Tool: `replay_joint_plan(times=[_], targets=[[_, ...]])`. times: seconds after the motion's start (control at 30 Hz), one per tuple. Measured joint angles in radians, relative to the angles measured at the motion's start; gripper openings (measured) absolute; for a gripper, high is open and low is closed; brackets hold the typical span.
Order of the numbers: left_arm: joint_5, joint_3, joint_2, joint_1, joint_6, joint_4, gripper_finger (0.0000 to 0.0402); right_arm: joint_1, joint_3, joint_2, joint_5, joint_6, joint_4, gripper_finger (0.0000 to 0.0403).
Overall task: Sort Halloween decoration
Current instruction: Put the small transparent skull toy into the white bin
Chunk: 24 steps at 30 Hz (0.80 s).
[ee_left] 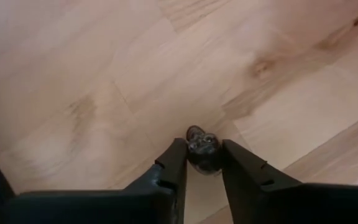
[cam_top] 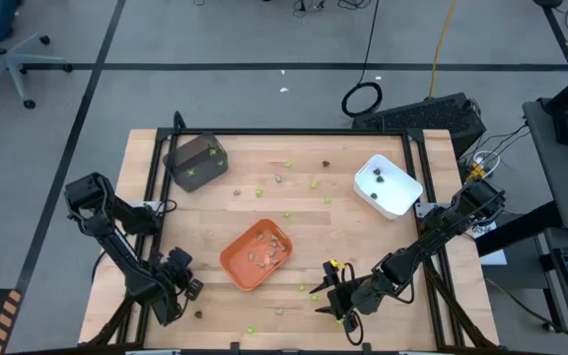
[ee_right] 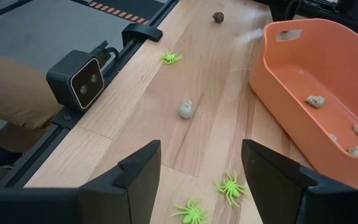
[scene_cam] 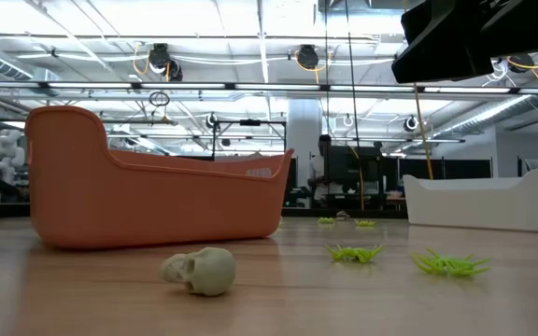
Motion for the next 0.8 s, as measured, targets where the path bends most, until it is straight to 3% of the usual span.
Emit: replay_joint_plan(times=[0.37,0.8], targets=[[-0.041,-0.003,0.002,0.0,0.158,0.003,0.0059,0.0,0.0,0.0,0.0,0.0,0.0,0.0208],[-0.103,0.021,-0.018,-0.032,0.178,0.001,0.0059,0.0,0.0,0.0,0.0,0.005,0.0,0.0208]])
